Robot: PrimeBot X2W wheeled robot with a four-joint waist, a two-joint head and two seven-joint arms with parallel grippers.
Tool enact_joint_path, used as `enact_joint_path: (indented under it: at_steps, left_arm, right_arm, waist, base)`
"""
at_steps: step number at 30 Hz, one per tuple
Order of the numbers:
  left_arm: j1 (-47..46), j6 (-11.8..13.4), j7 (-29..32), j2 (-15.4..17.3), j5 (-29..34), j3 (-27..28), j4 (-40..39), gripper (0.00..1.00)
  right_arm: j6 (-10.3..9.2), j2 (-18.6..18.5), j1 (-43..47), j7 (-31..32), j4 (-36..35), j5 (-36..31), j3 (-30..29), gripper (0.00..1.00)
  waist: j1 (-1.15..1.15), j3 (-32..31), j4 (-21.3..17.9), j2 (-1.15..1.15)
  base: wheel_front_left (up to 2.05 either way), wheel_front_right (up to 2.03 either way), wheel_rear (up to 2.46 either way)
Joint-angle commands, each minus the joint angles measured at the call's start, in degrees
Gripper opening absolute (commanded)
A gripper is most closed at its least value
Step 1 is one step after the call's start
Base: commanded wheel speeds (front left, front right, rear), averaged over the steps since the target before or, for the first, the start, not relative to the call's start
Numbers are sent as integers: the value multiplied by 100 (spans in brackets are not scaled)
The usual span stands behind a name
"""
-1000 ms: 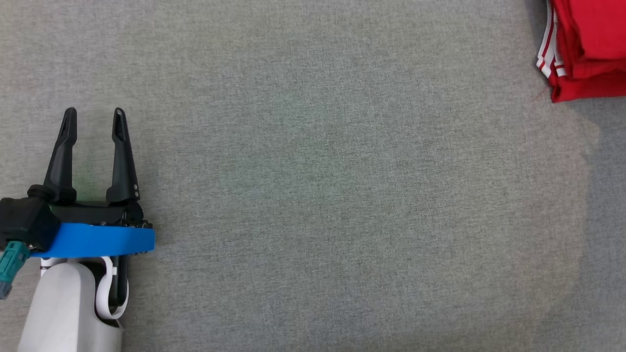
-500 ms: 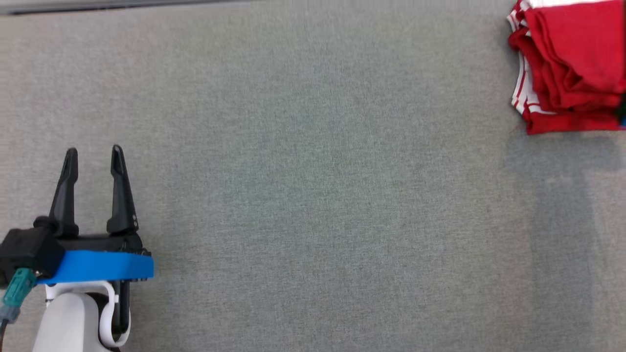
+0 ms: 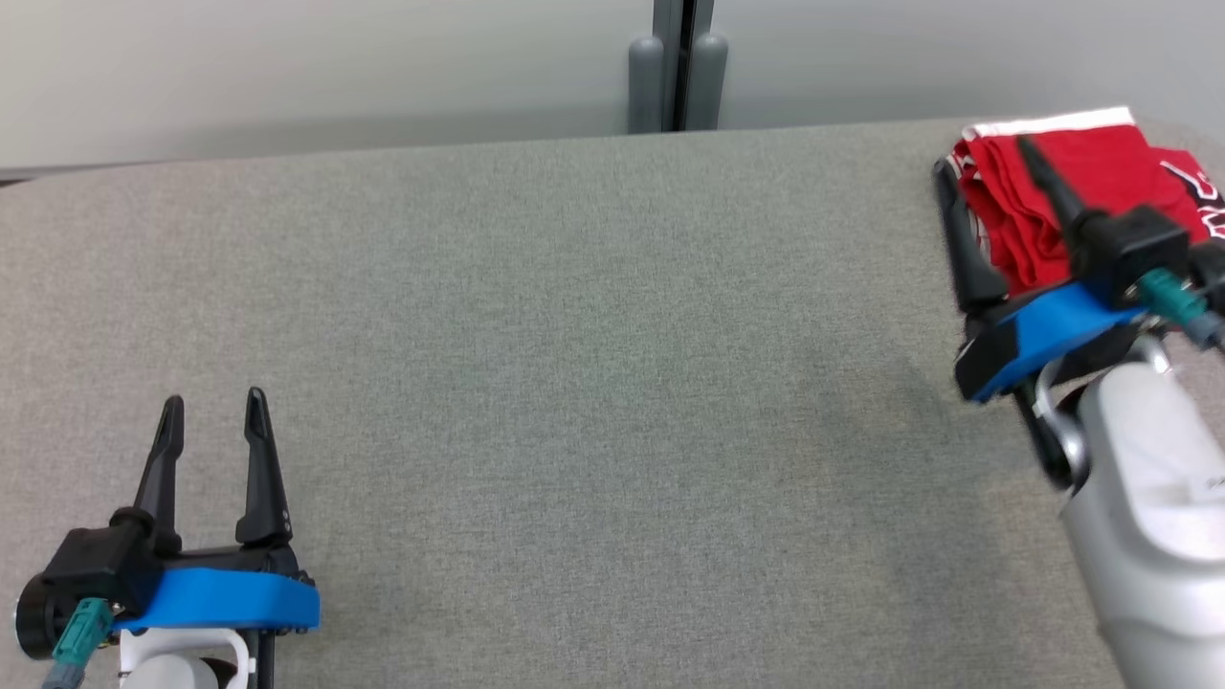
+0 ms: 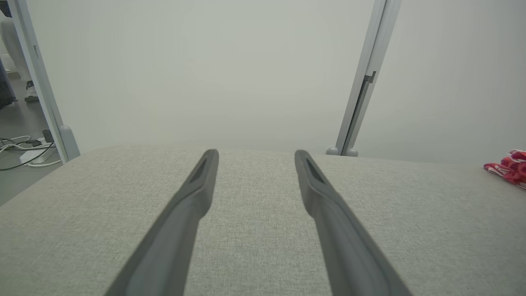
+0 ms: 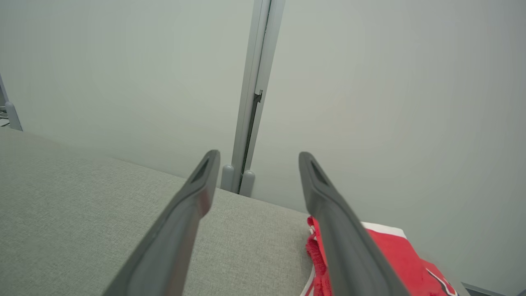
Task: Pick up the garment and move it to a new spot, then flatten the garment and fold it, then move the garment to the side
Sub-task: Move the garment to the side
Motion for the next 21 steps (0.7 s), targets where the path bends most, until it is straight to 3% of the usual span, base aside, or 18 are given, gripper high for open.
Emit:
enact_joint_path:
  at_steps: [1,6,21]
  left_arm:
    - [40,-9,-14,-17,29,33,18,100]
    - [225,-9,-14,-50,81,54,58,100]
    - [563,21,-14,-204,169,-19,60,100]
  right_arm:
    - [1,48,167,-41,-31,24,34,100]
    - [1,325,675,-153,-198,86,118,100]
    - [1,955,2360,62,-1269,13,-551,100]
  waist:
    - [2,-90,-48,0]
    - [2,-355,-91,0]
    - [2,-831,-219,0]
  base:
    - [0,0,0]
    - [0,0,0]
    - [0,0,0]
